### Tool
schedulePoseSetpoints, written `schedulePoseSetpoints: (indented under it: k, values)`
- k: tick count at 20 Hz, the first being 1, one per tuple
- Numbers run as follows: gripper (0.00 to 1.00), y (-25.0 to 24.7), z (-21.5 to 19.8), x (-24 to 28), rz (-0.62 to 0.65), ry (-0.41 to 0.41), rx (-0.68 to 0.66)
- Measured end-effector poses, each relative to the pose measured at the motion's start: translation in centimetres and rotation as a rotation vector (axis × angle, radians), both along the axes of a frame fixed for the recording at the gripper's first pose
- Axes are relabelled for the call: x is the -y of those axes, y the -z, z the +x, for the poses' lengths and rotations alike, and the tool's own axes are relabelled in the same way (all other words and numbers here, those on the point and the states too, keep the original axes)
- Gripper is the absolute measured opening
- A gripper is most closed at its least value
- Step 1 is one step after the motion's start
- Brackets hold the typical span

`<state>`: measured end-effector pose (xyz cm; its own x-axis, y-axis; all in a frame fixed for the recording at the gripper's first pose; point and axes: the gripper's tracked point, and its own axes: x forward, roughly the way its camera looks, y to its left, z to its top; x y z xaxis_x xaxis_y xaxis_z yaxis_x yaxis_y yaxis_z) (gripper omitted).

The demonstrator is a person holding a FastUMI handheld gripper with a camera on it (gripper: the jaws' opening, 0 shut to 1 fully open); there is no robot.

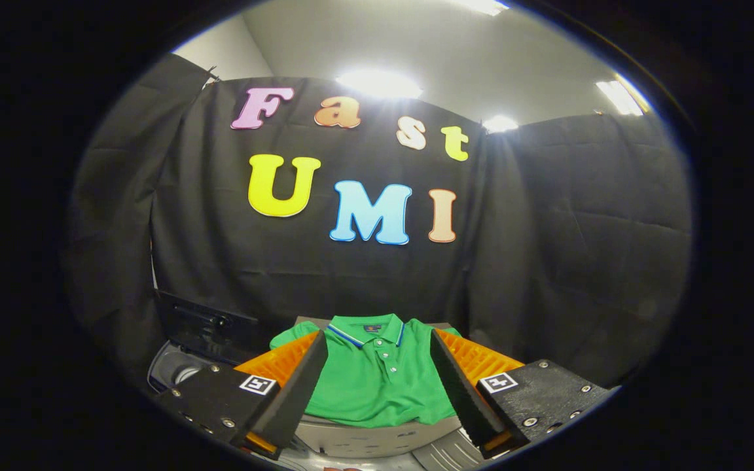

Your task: Put the clothes into the washing machine and then close the washing machine lid.

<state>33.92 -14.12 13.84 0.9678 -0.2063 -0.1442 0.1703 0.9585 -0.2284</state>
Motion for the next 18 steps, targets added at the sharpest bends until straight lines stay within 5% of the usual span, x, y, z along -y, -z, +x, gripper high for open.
schedulePoseSetpoints:
  k: [18]
  values:
    - [0.97,12.1,11.6,6.4,0.198,-0.011,-0.373]
